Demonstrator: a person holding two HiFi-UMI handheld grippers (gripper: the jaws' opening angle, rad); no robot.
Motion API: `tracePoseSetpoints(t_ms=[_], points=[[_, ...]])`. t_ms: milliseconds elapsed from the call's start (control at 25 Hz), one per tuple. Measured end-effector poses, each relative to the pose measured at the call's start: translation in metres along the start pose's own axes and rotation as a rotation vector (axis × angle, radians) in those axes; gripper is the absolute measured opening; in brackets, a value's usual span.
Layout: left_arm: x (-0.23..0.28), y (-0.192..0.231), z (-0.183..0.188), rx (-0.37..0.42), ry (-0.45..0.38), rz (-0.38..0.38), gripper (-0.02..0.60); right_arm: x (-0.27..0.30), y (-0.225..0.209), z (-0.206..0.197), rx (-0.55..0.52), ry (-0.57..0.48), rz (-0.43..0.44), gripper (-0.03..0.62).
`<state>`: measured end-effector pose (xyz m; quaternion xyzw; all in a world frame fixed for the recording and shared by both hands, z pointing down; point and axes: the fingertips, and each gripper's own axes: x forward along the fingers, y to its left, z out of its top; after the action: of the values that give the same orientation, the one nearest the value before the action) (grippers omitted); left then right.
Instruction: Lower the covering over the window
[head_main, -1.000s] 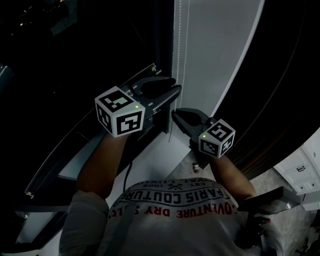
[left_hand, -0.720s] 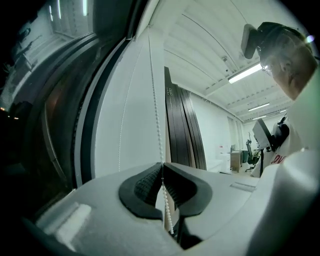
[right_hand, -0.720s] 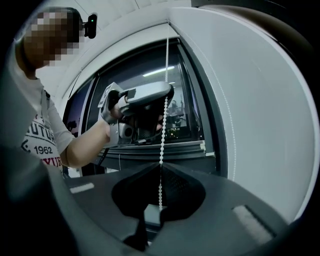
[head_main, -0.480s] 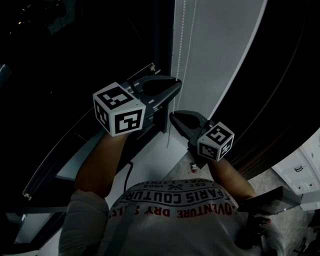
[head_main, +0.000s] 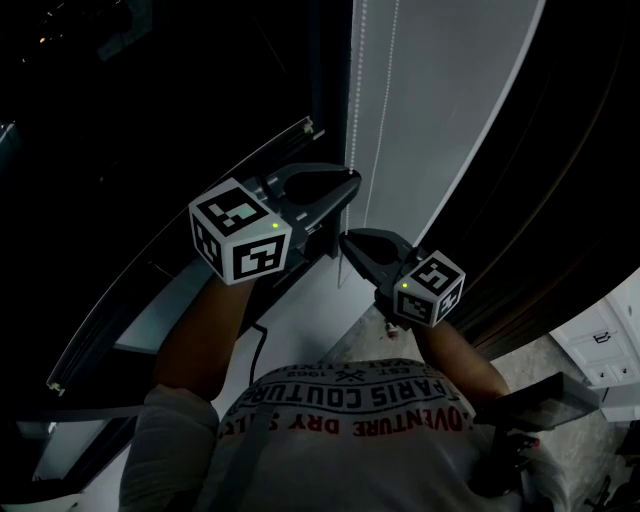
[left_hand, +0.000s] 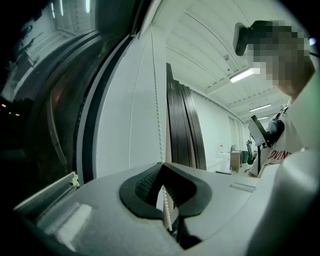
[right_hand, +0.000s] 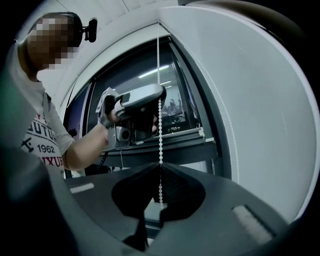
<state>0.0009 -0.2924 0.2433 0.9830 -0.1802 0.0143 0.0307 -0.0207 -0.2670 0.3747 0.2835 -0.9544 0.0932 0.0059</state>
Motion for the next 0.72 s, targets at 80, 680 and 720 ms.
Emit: tracePoseSetpoints(t_ms=[80, 680, 720], points=[[0.001, 0.000, -0.015, -0.018, 0.013, 0.009, 0.005, 0.000, -0.002, -0.015, 0.012, 0.024, -0.007, 0.009], [0.004, -0.017, -0.137, -0.077, 0.131, 0.062, 0.005, -0.014, -0.011, -0.136, 0.031, 0.269, -0.055, 0.011], [0.004, -0.017, -0.142, -0.083, 0.130, 0.063, 0.003, -0.015, -0.011, -0.141, 0.035, 0.274, -0.057, 0.011]])
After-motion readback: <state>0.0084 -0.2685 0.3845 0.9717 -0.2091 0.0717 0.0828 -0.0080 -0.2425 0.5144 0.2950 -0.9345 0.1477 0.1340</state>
